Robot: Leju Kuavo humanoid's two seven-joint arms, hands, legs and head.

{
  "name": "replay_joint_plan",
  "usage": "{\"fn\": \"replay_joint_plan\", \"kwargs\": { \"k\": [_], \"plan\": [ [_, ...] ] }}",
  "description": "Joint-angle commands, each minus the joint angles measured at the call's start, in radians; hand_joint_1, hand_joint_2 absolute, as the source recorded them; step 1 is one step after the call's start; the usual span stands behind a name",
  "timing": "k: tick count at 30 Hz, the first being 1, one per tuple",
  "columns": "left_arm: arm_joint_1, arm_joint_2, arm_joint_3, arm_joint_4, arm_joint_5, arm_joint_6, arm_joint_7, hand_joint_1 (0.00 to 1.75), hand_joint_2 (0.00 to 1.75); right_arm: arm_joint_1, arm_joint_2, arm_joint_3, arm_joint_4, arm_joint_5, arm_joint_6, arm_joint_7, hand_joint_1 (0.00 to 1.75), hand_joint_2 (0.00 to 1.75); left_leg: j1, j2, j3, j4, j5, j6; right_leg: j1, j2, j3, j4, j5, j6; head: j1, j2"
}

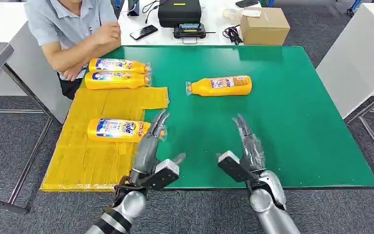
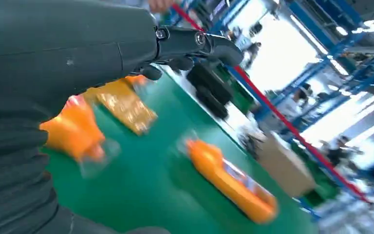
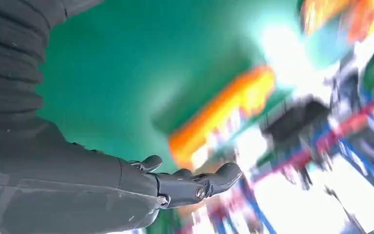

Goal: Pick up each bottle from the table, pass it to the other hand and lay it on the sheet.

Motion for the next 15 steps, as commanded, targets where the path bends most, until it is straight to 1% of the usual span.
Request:
{"fn": "replay_joint_plan", "kwargs": {
  "k": [1, 2, 3, 4, 5, 7, 8, 9, 10, 12, 13, 14, 15],
  "plan": [
    [0.028, 0.018, -0.053, -0.102, 0.061, 0.025, -0.005, 0.00, 1.75, 0.019, -0.076, 0.019, -0.016, 0.241, -0.152, 0.058, 0.00, 1.75, 0.001, -0.001, 0.002, 0.000, -0.001, -0.001, 0.001, -0.001, 0.003, 0.000, -0.001, -0.002, 0.000, 0.000],
    [0.030, 0.019, -0.051, -0.107, 0.063, 0.023, -0.003, 0.00, 1.75, 0.019, -0.076, 0.017, -0.013, 0.251, -0.161, 0.061, 0.00, 1.75, 0.001, -0.001, 0.004, 0.000, -0.002, -0.002, 0.002, -0.002, 0.005, -0.001, -0.002, -0.002, 0.000, 0.000],
    [0.035, 0.019, -0.048, -0.122, 0.084, 0.008, -0.002, 0.00, 1.75, 0.015, -0.089, 0.016, 0.004, 0.322, -0.182, 0.099, 0.00, 1.75, 0.000, 0.000, 0.003, 0.000, -0.001, -0.001, 0.001, 0.000, 0.003, -0.001, -0.001, -0.002, 0.000, 0.000],
    [0.042, 0.020, -0.050, -0.134, 0.088, 0.004, -0.001, 0.00, 1.75, 0.014, -0.096, 0.014, 0.011, 0.326, -0.180, 0.103, 0.00, 1.75, 0.001, 0.001, 0.005, 0.000, -0.002, -0.002, 0.001, 0.000, 0.005, -0.001, -0.002, -0.003, 0.000, 0.000],
    [0.043, 0.020, -0.051, -0.135, 0.087, 0.004, -0.001, 0.00, 1.75, 0.014, -0.098, 0.012, 0.013, 0.325, -0.180, 0.103, 0.00, 1.75, 0.001, 0.000, 0.004, 0.000, -0.001, -0.001, 0.001, 0.000, 0.004, -0.001, -0.001, -0.002, 0.000, 0.000],
    [0.066, 0.021, -0.062, -0.163, 0.130, -0.037, 0.000, 0.00, 1.75, 0.010, -0.118, 0.010, 0.025, 0.388, -0.192, 0.139, 0.00, 1.75, 0.001, 0.000, 0.005, 0.000, -0.002, -0.002, 0.001, 0.000, 0.005, -0.001, -0.002, -0.002, 0.000, 0.000],
    [0.070, 0.018, -0.066, -0.164, 0.130, -0.037, 0.000, 0.00, 1.75, 0.011, -0.122, 0.008, 0.026, 0.384, -0.191, 0.136, 0.00, 1.75, 0.001, 0.001, 0.006, 0.000, -0.003, -0.002, 0.001, 0.000, 0.006, -0.001, -0.002, -0.003, 0.000, 0.000],
    [0.078, 0.020, -0.069, -0.180, 0.157, -0.055, 0.002, 0.00, 1.75, 0.009, -0.130, 0.006, 0.031, 0.401, -0.189, 0.146, 0.00, 1.75, 0.001, 0.001, 0.004, -0.001, -0.002, -0.001, 0.001, 0.000, 0.005, -0.001, -0.001, -0.002, 0.000, 0.000],
    [0.092, 0.019, -0.079, -0.194, 0.222, -0.099, 0.003, 0.00, 1.75, 0.010, -0.149, 0.006, 0.034, 0.443, -0.184, 0.178, 0.00, 1.75, 0.001, 0.000, 0.003, -0.001, -0.001, -0.001, 0.001, 0.000, 0.004, -0.001, -0.001, -0.002, 0.000, 0.000],
    [0.095, 0.036, -0.100, -0.196, 0.321, -0.132, -0.003, 0.00, 1.75, 0.009, -0.175, -0.001, 0.037, 0.418, -0.145, 0.186, 0.00, 1.75, 0.001, 0.000, 0.007, -0.001, -0.003, -0.002, 0.001, -0.001, 0.008, -0.001, -0.002, -0.003, 0.000, 0.000],
    [0.099, 0.043, -0.106, -0.198, 0.357, -0.143, -0.009, 0.00, 1.75, 0.009, -0.192, -0.009, 0.041, 0.415, -0.143, 0.185, 0.00, 1.75, 0.001, -0.001, 0.004, -0.001, -0.001, -0.001, 0.001, -0.001, 0.005, -0.001, -0.001, -0.002, 0.000, 0.000],
    [0.101, 0.048, -0.115, -0.201, 0.381, -0.151, -0.012, 0.00, 1.75, 0.007, -0.200, -0.017, 0.046, 0.386, -0.117, 0.178, 0.00, 1.75, 0.001, 0.000, 0.007, -0.001, -0.003, -0.002, 0.002, 0.000, 0.008, -0.002, -0.002, -0.003, 0.000, 0.000],
    [0.102, 0.052, -0.120, -0.205, 0.391, -0.153, -0.014, 0.00, 1.75, 0.005, -0.203, -0.026, 0.050, 0.361, -0.106, 0.166, 0.00, 1.75, 0.000, 0.000, 0.005, -0.001, -0.001, -0.001, 0.000, 0.000, 0.005, -0.001, -0.001, -0.002, 0.000, 0.000]
  ]
}}
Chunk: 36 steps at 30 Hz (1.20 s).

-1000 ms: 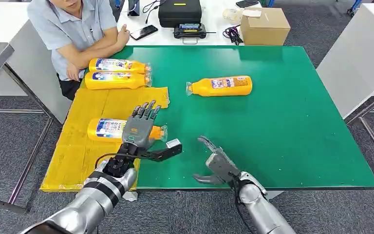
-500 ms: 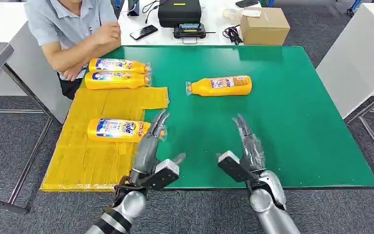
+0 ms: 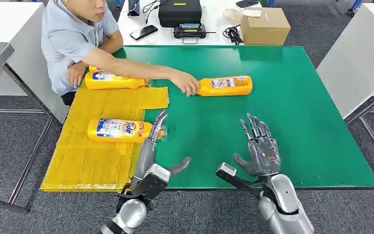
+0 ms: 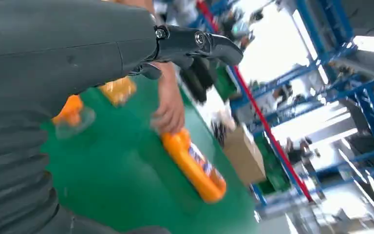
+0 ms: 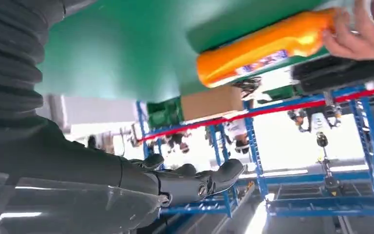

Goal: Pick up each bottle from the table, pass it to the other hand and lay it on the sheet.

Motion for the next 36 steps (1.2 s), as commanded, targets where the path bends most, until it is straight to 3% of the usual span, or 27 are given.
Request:
{"fn": "replay_joint_plan", "kwargs": {
  "k": [1, 15, 36],
  "plan": [
    [0.018, 0.062, -0.082, -0.044, 0.196, -0.073, -0.008, 0.00, 1.75, -0.030, -0.100, -0.029, 0.081, -0.044, 0.071, 0.002, 0.00, 1.75, 0.000, 0.000, 0.003, -0.001, -0.001, -0.001, 0.000, 0.000, 0.003, -0.001, -0.001, -0.001, 0.000, 0.000],
    [0.008, 0.070, -0.100, -0.043, 0.194, -0.048, -0.003, 0.00, 1.75, -0.071, -0.110, -0.007, 0.133, -0.058, 0.129, 0.007, 0.00, 1.75, 0.001, 0.003, 0.004, -0.001, -0.002, -0.002, 0.001, 0.002, 0.004, -0.001, -0.001, -0.002, 0.000, 0.000],
    [-0.058, 0.058, -0.162, 0.014, 0.199, -0.079, 0.013, 0.00, 1.75, -0.301, -0.056, 0.127, 0.414, -0.178, 0.325, 0.017, 0.00, 1.75, 0.001, 0.004, 0.004, -0.001, -0.001, -0.002, 0.001, 0.003, 0.004, -0.001, 0.000, -0.002, 0.000, 0.000]
  ]
}}
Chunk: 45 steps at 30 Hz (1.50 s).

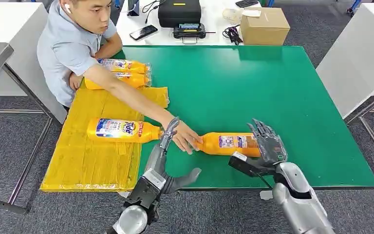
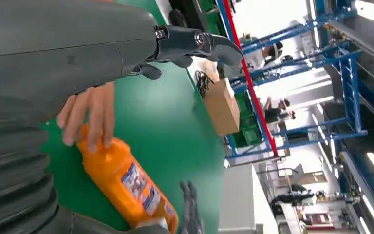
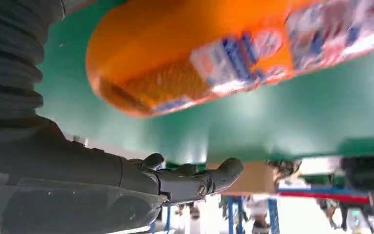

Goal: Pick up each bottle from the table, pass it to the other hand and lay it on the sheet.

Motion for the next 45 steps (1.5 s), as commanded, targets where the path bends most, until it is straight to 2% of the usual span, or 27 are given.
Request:
{"fn": "replay_joint_plan", "kwargs": {
  "k": [1, 8, 14, 22, 25, 26, 27, 29, 31, 40, 45],
  "plan": [
    [-0.062, 0.026, -0.049, 0.072, 0.005, -0.010, 0.012, 0.00, 1.75, -0.142, 0.051, 0.075, 0.216, -0.049, 0.043, -0.012, 0.00, 1.75, 0.000, 0.002, 0.003, -0.001, -0.001, -0.001, 0.001, 0.002, 0.002, -0.001, 0.000, -0.002, 0.000, 0.000],
    [-0.068, 0.026, -0.061, 0.075, 0.001, -0.015, 0.019, 0.00, 1.75, -0.144, 0.048, 0.110, 0.248, -0.038, 0.035, -0.004, 0.00, 1.75, 0.001, 0.001, 0.003, -0.001, 0.000, -0.001, 0.001, 0.001, 0.003, -0.001, 0.000, -0.002, 0.000, 0.000],
    [-0.064, 0.029, -0.065, 0.063, -0.003, -0.018, 0.023, 0.00, 1.75, -0.184, 0.021, 0.127, 0.330, -0.060, 0.102, 0.028, 0.00, 1.75, 0.000, 0.001, 0.004, -0.001, -0.001, -0.001, 0.001, 0.001, 0.004, -0.001, -0.001, -0.002, 0.000, 0.000],
    [-0.064, 0.028, -0.062, 0.067, -0.005, -0.016, 0.026, 0.00, 1.75, -0.188, 0.010, 0.142, 0.349, -0.050, 0.107, 0.047, 0.00, 1.75, 0.001, 0.000, 0.005, -0.001, -0.001, -0.001, 0.001, -0.001, 0.005, -0.002, -0.001, -0.002, 0.000, 0.000],
    [-0.059, 0.026, -0.057, 0.067, -0.013, -0.013, 0.032, 0.00, 1.75, -0.184, 0.001, 0.158, 0.332, -0.032, 0.119, 0.100, 0.00, 1.75, 0.000, 0.000, 0.005, -0.001, 0.000, -0.001, 0.000, -0.001, 0.005, -0.001, 0.000, -0.002, 0.000, 0.000],
    [-0.058, 0.025, -0.056, 0.068, -0.017, -0.016, 0.033, 0.00, 1.75, -0.187, -0.010, 0.171, 0.329, -0.028, 0.135, 0.112, 0.72, 1.75, 0.001, 0.000, 0.007, 0.000, -0.001, -0.002, 0.001, 0.000, 0.007, -0.001, -0.001, -0.003, 0.000, 0.000],
    [-0.060, 0.025, -0.057, 0.072, -0.017, -0.020, 0.033, 0.00, 1.75, -0.192, -0.020, 0.175, 0.339, -0.032, 0.153, 0.118, 1.75, 1.75, 0.001, 0.000, 0.006, -0.001, -0.001, -0.001, 0.001, -0.001, 0.006, -0.001, -0.001, -0.002, 0.000, 0.000],
    [-0.066, 0.022, -0.059, 0.080, -0.018, -0.023, 0.032, 0.00, 1.75, -0.206, -0.038, 0.187, 0.365, -0.039, 0.186, 0.111, 1.75, 1.75, 0.001, -0.001, 0.006, -0.001, -0.001, -0.001, 0.001, -0.001, 0.007, -0.002, -0.001, -0.002, 0.000, 0.000],
    [-0.078, 0.017, -0.064, 0.095, -0.014, -0.030, 0.028, 0.00, 1.75, -0.211, -0.051, 0.157, 0.402, -0.131, 0.264, 0.050, 1.75, 1.75, 0.001, -0.001, 0.007, -0.001, -0.001, -0.001, 0.001, -0.001, 0.007, -0.002, -0.001, -0.002, 0.000, 0.000],
    [-0.081, 0.014, -0.065, 0.100, -0.013, -0.030, 0.026, 0.00, 1.75, -0.208, -0.055, 0.157, 0.408, -0.137, 0.266, 0.044, 1.75, 1.75, 0.001, -0.002, 0.010, -0.001, 0.000, -0.001, 0.001, -0.002, 0.011, -0.003, 0.000, -0.001, 0.000, 0.000],
    [-0.098, 0.006, -0.078, 0.122, 0.003, -0.040, 0.012, 0.00, 1.75, -0.210, -0.073, 0.138, 0.431, -0.235, 0.324, 0.011, 1.75, 1.75, 0.001, -0.003, 0.012, -0.001, 0.000, -0.001, 0.001, -0.003, 0.012, -0.003, 0.000, -0.002, 0.000, 0.000]
  ]
}}
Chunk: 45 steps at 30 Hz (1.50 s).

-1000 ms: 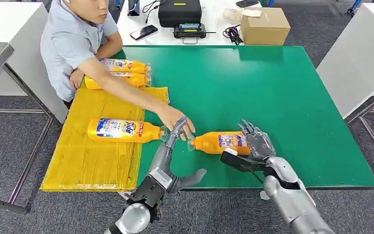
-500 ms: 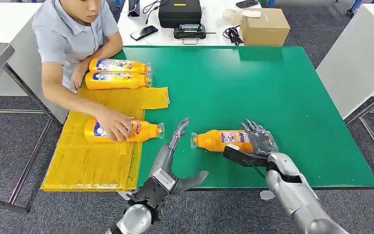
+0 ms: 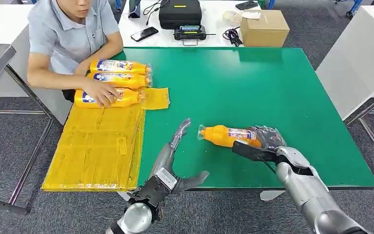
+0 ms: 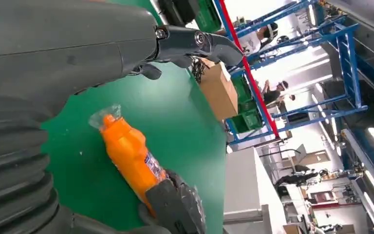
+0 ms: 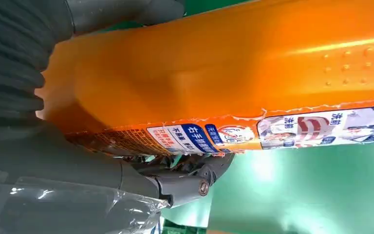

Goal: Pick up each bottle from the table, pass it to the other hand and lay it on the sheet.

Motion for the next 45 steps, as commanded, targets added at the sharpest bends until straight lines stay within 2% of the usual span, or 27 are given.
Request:
{"fn": "replay_joint_plan", "kwargs": {
  "k": [1, 5, 8, 13, 20, 21, 25, 29, 33, 35, 45],
  "plan": [
    [-0.056, 0.004, -0.036, 0.089, 0.025, -0.011, -0.015, 0.00, 1.75, 0.014, -0.028, 0.004, 0.127, -0.114, 0.098, -0.038, 1.75, 1.75, 0.002, -0.003, 0.004, -0.002, 0.000, -0.002, 0.002, -0.004, 0.005, -0.002, -0.001, -0.003, 0.000, 0.000],
    [-0.064, -0.001, -0.039, 0.103, 0.038, -0.009, -0.027, 0.00, 1.75, 0.009, -0.046, 0.025, 0.136, -0.134, 0.119, -0.048, 1.75, 1.75, 0.001, -0.003, 0.005, -0.001, 0.000, -0.001, 0.001, -0.003, 0.006, -0.002, -0.001, -0.002, 0.000, 0.000],
    [-0.064, -0.009, -0.030, 0.107, 0.063, 0.001, -0.044, 0.00, 1.75, 0.019, -0.042, 0.000, 0.135, -0.212, 0.149, -0.084, 1.75, 1.75, 0.001, -0.003, 0.006, -0.001, 0.000, -0.001, 0.001, -0.003, 0.007, -0.002, 0.000, -0.002, 0.000, 0.000],
    [-0.051, -0.043, 0.037, 0.102, 0.211, 0.129, -0.176, 0.00, 1.75, 0.041, 0.005, -0.051, 0.055, -0.354, 0.149, -0.142, 1.75, 1.75, 0.002, -0.001, 0.008, -0.001, -0.001, -0.002, 0.003, -0.002, 0.009, -0.003, 0.000, -0.003, 0.000, 0.000],
    [-0.054, -0.042, 0.035, 0.104, 0.214, 0.130, -0.177, 0.00, 1.75, 0.039, 0.009, -0.050, 0.050, -0.356, 0.151, -0.136, 1.75, 1.75, 0.002, 0.001, 0.008, -0.001, -0.001, -0.002, 0.003, 0.000, 0.009, -0.003, 0.000, -0.003, 0.000, 0.000],
    [-0.050, -0.072, 0.096, 0.128, 0.450, 0.208, -0.285, 0.00, 1.75, 0.029, 0.054, -0.081, -0.059, -0.478, 0.182, -0.157, 1.75, 1.75, 0.002, 0.002, 0.008, -0.001, -0.001, -0.002, 0.002, 0.000, 0.008, -0.002, 0.000, -0.003, 0.000, 0.000],
    [-0.049, -0.084, 0.133, 0.132, 0.562, 0.212, -0.257, 0.00, 1.75, -0.007, 0.088, -0.075, -0.125, -0.519, 0.188, -0.135, 1.75, 1.75, 0.002, 0.005, 0.008, -0.001, -0.002, -0.002, 0.003, 0.003, 0.007, -0.002, 0.001, -0.003, 0.000, 0.000],
    [-0.035, -0.046, 0.102, 0.175, 0.702, 0.145, -0.188, 0.00, 1.75, 0.024, 0.100, -0.069, -0.265, -0.587, 0.190, -0.123, 1.75, 1.75, 0.001, 0.011, 0.005, -0.001, -0.002, -0.003, 0.002, 0.008, 0.003, 0.001, 0.001, -0.004, 0.000, 0.000],
    [-0.072, -0.039, 0.052, 0.271, 0.737, 0.091, -0.139, 0.00, 1.75, 0.066, 0.113, -0.045, -0.346, -0.615, 0.188, -0.134, 1.75, 1.75, 0.001, 0.002, 0.003, -0.001, 0.000, -0.001, 0.001, 0.001, 0.003, 0.000, 0.000, -0.002, 0.000, 0.000],
    [-0.074, -0.038, 0.057, 0.278, 0.775, 0.057, -0.103, 0.00, 1.75, 0.072, 0.117, -0.029, -0.364, -0.623, 0.187, -0.142, 1.75, 1.75, 0.001, 0.002, 0.002, -0.002, -0.001, -0.001, 0.001, 0.002, 0.002, 0.000, 0.000, -0.002, 0.000, 0.000],
    [-0.078, -0.025, 0.049, 0.260, 0.780, 0.026, -0.088, 0.00, 1.75, 0.072, 0.116, -0.014, -0.382, -0.638, 0.189, -0.154, 1.75, 1.75, 0.000, 0.002, -0.005, -0.001, 0.000, -0.001, 0.000, 0.001, -0.005, 0.000, 0.000, -0.001, 0.000, 0.000]
  ]
}}
